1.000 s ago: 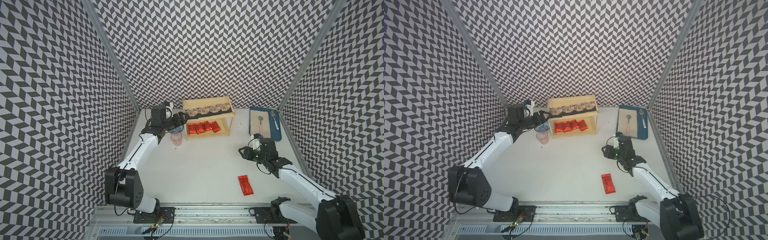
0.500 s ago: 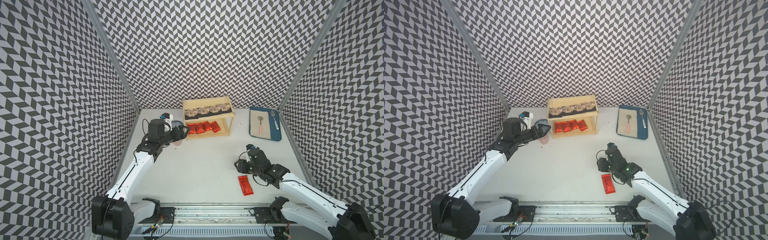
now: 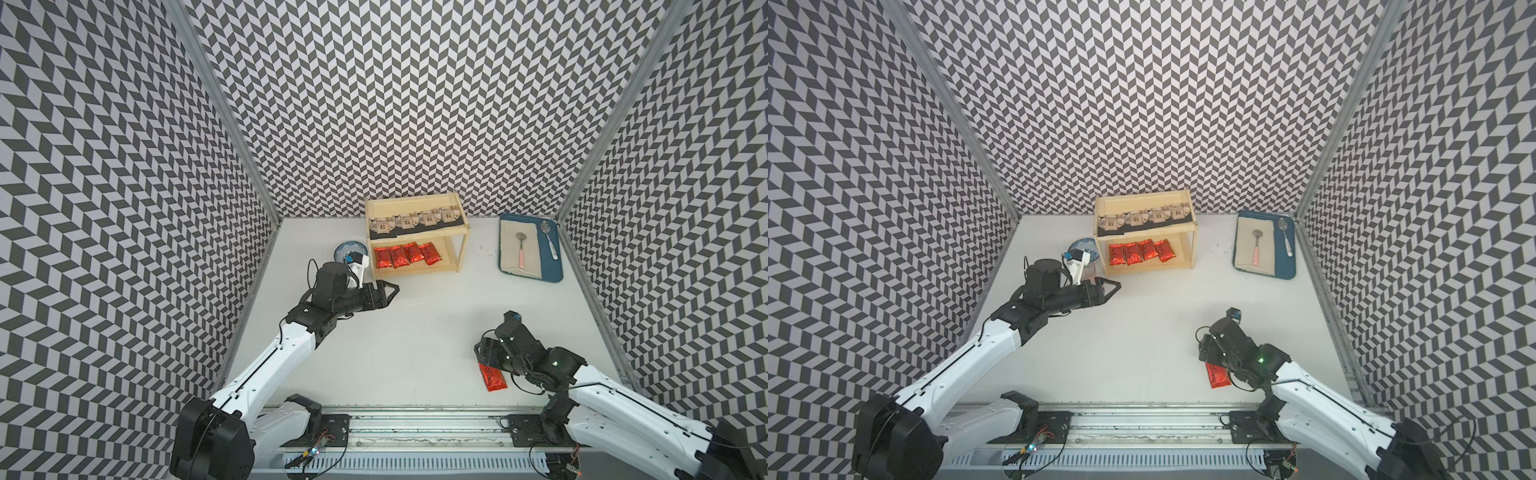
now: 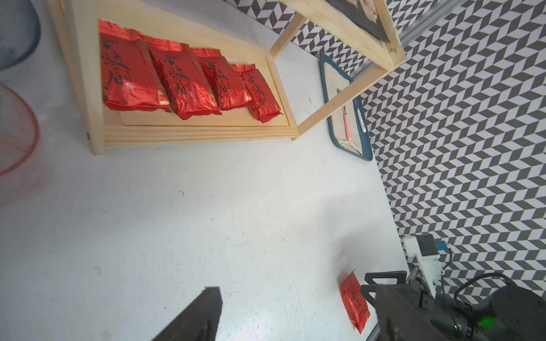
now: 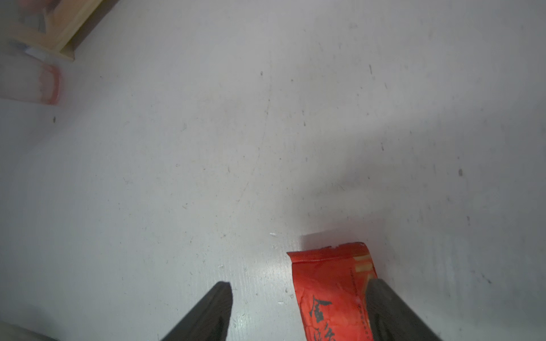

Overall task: Place the tea bags on the shelf by color
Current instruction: Move the tea bag to the center of the board.

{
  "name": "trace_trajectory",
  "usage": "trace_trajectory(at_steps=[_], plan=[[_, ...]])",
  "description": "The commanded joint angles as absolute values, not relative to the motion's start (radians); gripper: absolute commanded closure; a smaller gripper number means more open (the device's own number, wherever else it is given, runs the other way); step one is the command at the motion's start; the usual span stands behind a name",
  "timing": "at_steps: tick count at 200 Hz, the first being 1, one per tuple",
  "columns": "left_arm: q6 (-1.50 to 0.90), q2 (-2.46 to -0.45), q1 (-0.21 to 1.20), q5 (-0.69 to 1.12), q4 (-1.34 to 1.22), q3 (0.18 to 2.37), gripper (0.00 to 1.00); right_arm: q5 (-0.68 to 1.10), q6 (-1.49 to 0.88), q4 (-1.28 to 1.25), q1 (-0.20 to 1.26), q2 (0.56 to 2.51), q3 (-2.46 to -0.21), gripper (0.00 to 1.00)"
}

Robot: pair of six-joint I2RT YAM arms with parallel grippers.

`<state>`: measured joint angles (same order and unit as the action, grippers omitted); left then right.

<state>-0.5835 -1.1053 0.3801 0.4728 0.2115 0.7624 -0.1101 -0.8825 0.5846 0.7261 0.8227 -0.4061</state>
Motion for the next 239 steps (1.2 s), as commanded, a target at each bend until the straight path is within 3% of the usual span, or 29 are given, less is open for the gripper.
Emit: trace_trajectory(at_steps=[1, 55, 104, 132, 193, 239], plan=[[-0.59, -1.105, 0.381, 0.499, 0.15, 0.747, 0.13, -0.125, -0.914, 0.586, 0.732, 0.818, -0.393, 0.17], [-0.588, -1.145, 0.38, 0.522, 0.125, 0.732, 0.12, -0.079, -0.888, 0.599, 0.732, 0.911, -0.378, 0.15], [-0.593, -1.18, 0.38, 0.534, 0.094, 0.717, 0.12, -0.071, -0.878, 0.588, 0.748, 0.891, -0.348, 0.21], [-0.597, -1.189, 0.379, 0.532, 0.086, 0.703, 0.12, -0.105, -0.887, 0.589, 0.778, 0.917, -0.349, 0.25], [-0.598, -1.209, 0.378, 0.532, 0.084, 0.701, 0.12, -0.193, -0.928, 0.603, 0.884, 1.038, -0.385, 0.25], [-0.595, -1.224, 0.365, 0.526, 0.101, 0.709, 0.11, -0.23, -0.933, 0.591, 0.914, 1.079, -0.413, 0.42]])
